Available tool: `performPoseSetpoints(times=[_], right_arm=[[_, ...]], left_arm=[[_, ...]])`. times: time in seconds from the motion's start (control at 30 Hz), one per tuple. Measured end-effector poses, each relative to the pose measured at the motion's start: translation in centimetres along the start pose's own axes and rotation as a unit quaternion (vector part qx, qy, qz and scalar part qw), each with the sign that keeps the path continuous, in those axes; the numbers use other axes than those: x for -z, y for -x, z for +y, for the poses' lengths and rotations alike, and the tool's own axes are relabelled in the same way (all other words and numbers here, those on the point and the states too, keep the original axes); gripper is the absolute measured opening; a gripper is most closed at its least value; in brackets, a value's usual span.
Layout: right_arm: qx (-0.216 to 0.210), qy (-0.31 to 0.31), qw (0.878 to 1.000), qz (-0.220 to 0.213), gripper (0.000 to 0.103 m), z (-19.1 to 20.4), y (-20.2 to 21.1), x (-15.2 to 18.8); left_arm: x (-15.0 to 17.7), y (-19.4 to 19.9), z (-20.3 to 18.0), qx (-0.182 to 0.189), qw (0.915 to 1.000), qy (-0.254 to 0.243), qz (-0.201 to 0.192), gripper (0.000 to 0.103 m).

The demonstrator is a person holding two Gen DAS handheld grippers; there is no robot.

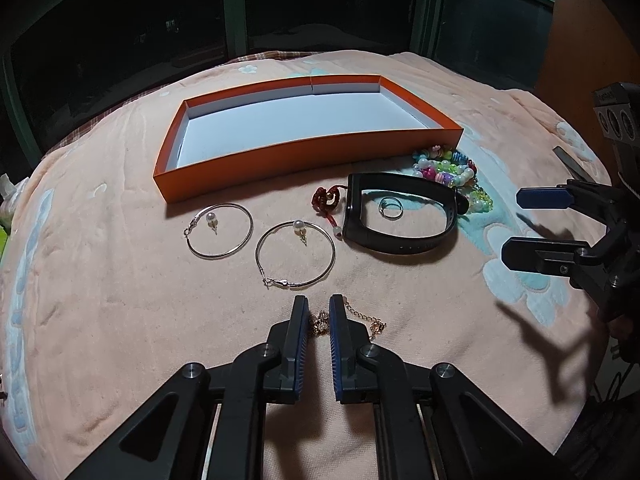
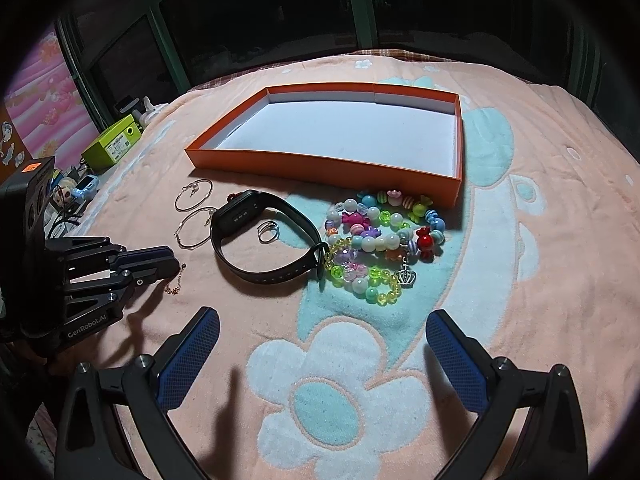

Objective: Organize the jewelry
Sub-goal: 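Grasp the rose-gold chain with the left tool while the right tool approaches the black watch band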

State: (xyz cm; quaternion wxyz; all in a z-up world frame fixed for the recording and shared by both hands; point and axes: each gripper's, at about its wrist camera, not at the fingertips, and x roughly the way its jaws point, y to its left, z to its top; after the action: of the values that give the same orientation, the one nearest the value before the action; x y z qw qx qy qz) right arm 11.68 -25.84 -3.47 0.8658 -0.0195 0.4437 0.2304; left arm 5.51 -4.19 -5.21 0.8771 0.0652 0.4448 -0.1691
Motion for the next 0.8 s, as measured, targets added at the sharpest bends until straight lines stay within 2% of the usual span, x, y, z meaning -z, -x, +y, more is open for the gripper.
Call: performPoseSetpoints(times=[0.3,0.6,0.8], right_arm=[[0.0,-0.008,1.0,0.001,0.103,-0.4,0.0,0.1],[-0.001,-0.037,0.999,-0.002,0.103,-2.4,0.4,-0.4],[0.001,-0.068,0.998,-0.002,0.092,-4.3,0.6,-0.9]], left_arm=[[-0.6,2.7,1.1,-0.001,0.9989,0.032,-0.033,0.01],[-1.1,5.5,1.8,-0.002,0.997,0.048,-0.06,0.01],[-1.0,6.4,2.0,-0.003,0.9964,0.053,-0.066,0.01]])
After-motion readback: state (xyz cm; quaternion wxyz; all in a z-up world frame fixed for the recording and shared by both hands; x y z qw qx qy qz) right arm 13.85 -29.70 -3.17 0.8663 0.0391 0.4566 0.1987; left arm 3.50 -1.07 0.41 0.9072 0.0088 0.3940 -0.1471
